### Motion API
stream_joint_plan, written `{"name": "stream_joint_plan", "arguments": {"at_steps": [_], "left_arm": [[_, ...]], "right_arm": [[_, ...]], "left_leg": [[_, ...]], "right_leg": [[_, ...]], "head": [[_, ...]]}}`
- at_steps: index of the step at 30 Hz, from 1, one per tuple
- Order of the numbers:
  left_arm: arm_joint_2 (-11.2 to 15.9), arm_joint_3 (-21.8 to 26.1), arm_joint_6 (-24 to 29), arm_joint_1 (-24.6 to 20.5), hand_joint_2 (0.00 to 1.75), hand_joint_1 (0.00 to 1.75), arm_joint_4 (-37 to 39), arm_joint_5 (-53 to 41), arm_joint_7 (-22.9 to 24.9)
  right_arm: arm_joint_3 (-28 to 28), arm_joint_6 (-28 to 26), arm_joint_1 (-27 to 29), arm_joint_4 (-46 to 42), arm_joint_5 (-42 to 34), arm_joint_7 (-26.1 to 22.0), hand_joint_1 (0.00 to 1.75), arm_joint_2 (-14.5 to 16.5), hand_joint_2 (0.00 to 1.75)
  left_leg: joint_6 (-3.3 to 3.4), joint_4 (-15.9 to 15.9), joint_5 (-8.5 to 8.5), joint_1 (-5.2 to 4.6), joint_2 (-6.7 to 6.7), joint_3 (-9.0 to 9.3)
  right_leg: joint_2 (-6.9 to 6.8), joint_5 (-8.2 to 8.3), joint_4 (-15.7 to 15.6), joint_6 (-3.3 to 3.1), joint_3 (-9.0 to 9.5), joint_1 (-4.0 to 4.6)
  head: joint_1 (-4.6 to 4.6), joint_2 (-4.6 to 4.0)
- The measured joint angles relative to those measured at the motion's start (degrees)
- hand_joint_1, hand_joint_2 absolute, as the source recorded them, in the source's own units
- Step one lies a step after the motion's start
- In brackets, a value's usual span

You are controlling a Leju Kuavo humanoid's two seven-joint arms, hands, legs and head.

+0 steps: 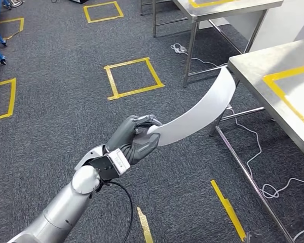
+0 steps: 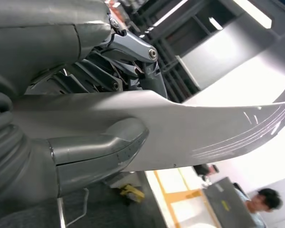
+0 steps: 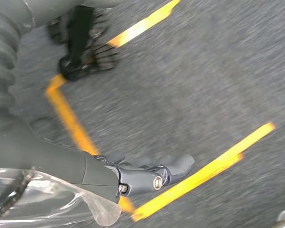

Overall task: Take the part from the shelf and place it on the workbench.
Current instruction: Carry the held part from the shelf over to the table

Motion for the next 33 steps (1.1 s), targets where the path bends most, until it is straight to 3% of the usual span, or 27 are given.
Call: {"name": "stream_joint_plan", "arguments": {"at_steps": [2,4,5,7,9,12,14,16,18,19,20,21,23,25,27,28,30,31,33], "left_arm": [[0.1,0.0,-0.2,0.1,1.75,1.75,0.0,0.2,0.1],[0.1,-0.1,-0.4,0.2,1.75,1.75,0.0,0.6,0.1],[0.1,-0.1,-0.6,0.2,1.75,1.75,0.0,1.0,0.1],[0.1,-0.1,-0.9,0.0,1.75,1.75,0.0,1.6,0.2],[-0.1,-0.2,-1.3,-0.6,1.75,1.75,0.1,2.0,0.2],[-0.8,-0.8,-1.5,-1.7,1.75,1.75,0.4,2.4,0.1],[-1.2,-1.1,-1.5,-2.1,1.75,1.75,0.6,2.5,0.1],[-1.4,-1.3,-1.4,-2.2,1.75,1.75,0.7,2.7,0.1],[-1.3,-1.4,-1.4,-2.2,1.75,1.75,1.0,2.8,0.1],[-1.3,-1.5,-1.5,-2.2,1.75,1.75,1.2,2.8,0.1],[-1.4,-1.6,-1.6,-2.2,1.75,1.75,1.3,2.8,0.1],[-1.4,-1.7,-1.7,-2.3,1.75,1.75,1.4,2.9,0.1],[-1.6,-1.8,-2.0,-2.7,1.75,1.75,1.4,3.0,0.1],[-1.7,-1.9,-2.3,-3.1,1.75,1.75,1.4,3.2,0.1],[-1.9,-2.0,-2.4,-3.5,1.75,1.75,1.5,3.4,0.0],[-2.0,-2.0,-2.4,-3.7,1.75,1.75,1.5,3.3,0.0],[-2.3,-2.1,-2.5,-4.3,1.75,1.75,1.5,3.0,-0.1],[-2.3,-2.1,-2.6,-4.5,1.75,1.75,1.6,2.7,-0.1],[-2.2,-2.2,-2.5,-4.7,1.75,1.75,1.8,2.2,-0.1]], "right_arm": [[0.0,-1.0,0.3,0.0,1.7,4.3,0.00,-0.2,1.75],[0.1,-1.1,1.1,0.1,3.8,9.7,0.00,-0.4,1.75],[0.3,-0.7,1.5,0.2,5.0,13.2,0.00,-0.5,1.75],[0.8,0.3,1.9,0.3,7.1,19.5,0.00,-0.6,1.75],[1.3,1.7,1.9,0.5,8.5,24.6,0.00,-0.6,1.75],[1.8,3.8,2.3,0.9,10.2,32.4,0.00,-0.5,1.75],[2.0,4.6,2.8,1.1,11.1,35.7,0.00,-0.4,1.75],[2.1,4.8,2.9,1.2,11.5,36.6,0.00,-0.4,1.75],[2.2,5.0,2.9,1.2,11.7,37.0,0.00,-0.4,1.75],[2.2,5.2,2.9,1.2,11.8,37.2,0.00,-0.4,1.75],[2.2,5.4,3.0,1.2,11.8,37.4,0.00,-0.4,1.75],[2.2,5.7,3.0,1.2,12.0,37.4,0.00,-0.4,1.75],[2.2,6.1,3.0,1.3,12.2,37.4,0.00,-0.2,1.75],[2.3,6.5,2.9,1.3,12.5,37.4,0.00,0.1,1.75],[2.3,7.0,3.0,1.4,12.8,37.4,0.00,0.1,1.75],[2.4,7.2,3.1,1.4,13.0,37.5,0.00,0.1,1.75],[2.4,7.7,3.0,1.5,13.3,37.7,0.00,0.1,1.75],[2.4,7.9,2.9,1.5,13.4,37.9,0.00,0.1,1.75],[2.5,8.3,2.8,1.6,13.5,38.2,0.00,0.2,1.75]], "left_leg": [[0.08,-0.1,0.03,-0.05,1.34,-0.04],[0.01,0.0,-0.04,-0.05,2.68,-0.09],[-0.12,0.1,-0.12,-0.03,3.31,-0.10],[-0.59,0.5,-0.46,-0.08,4.52,-0.14],[-1.18,1.3,-0.98,-0.40,5.56,-0.34],[-1.66,2.0,-1.45,-0.57,6.62,-0.50],[-2.26,4.0,-3.08,-0.16,5.05,-1.10],[-2.87,10.1,-6.72,0.27,2.58,-3.47],[-2.98,17.0,-9.59,0.41,1.72,-6.34],[-2.85,18.2,-9.62,0.41,1.58,-6.84],[-2.58,17.2,-8.52,0.39,1.43,-6.26],[-2.18,14.2,-6.64,0.35,1.02,-4.77],[-1.22,6.4,-3.31,0.28,-1.33,-1.04],[-0.77,2.4,-2.41,0.13,-2.98,0.75],[-0.72,1.7,-2.11,0.08,-2.25,0.91],[-0.63,1.2,-1.74,0.18,-1.66,1.00],[-0.34,0.2,-0.97,0.47,-0.32,1.10],[-0.22,0.1,-0.85,0.41,0.40,1.02],[-0.11,0.1,-0.82,0.31,1.94,0.77]], "right_leg": [[-1.96,-3.13,6.9,0.49,-3.19,0.05],[-2.57,-3.34,9.8,1.01,-4.41,-0.09],[-2.89,-2.10,8.2,1.25,-3.49,-0.20],[-4.47,1.02,1.0,1.58,0.45,-0.31],[-5.71,2.31,-4.0,0.89,3.31,-0.15],[-4.74,2.41,-4.6,-0.68,3.65,0.06],[-3.87,2.65,-4.6,-1.25,3.62,-0.04],[-2.77,2.87,-4.7,-1.69,3.46,-0.11],[-1.43,3.03,-4.7,-1.93,3.25,-0.05],[-0.73,3.11,-4.7,-1.98,3.20,0.00],[-0.06,3.19,-4.7,-1.99,3.17,0.06],[0.58,3.30,-4.7,-1.97,3.16,0.11],[1.77,3.57,-4.7,-1.74,3.02,0.11],[2.74,3.93,-4.7,-1.18,2.62,-0.14],[3.58,4.34,-4.9,-0.42,2.25,-0.39],[3.13,4.21,-4.8,-0.16,1.91,-0.35],[0.70,2.18,-2.0,0.15,0.21,-0.11],[-0.83,0.37,1.0,0.28,-1.29,-0.07],[-2.21,-2.73,7.9,0.74,-4.15,-0.21]], "head": [[0.05,-0.01],[0.07,-0.01],[0.08,-0.01],[0.08,0.00],[0.00,0.00],[-0.21,0.00],[-0.29,-0.01],[-0.40,-0.01],[-0.39,-0.01],[-0.39,0.00],[-0.39,0.00],[-0.38,0.00],[-0.34,0.00],[-0.38,0.00],[-0.43,0.00],[-0.39,-0.01],[-0.07,-0.01],[0.06,-0.01],[0.22,0.00]]}}
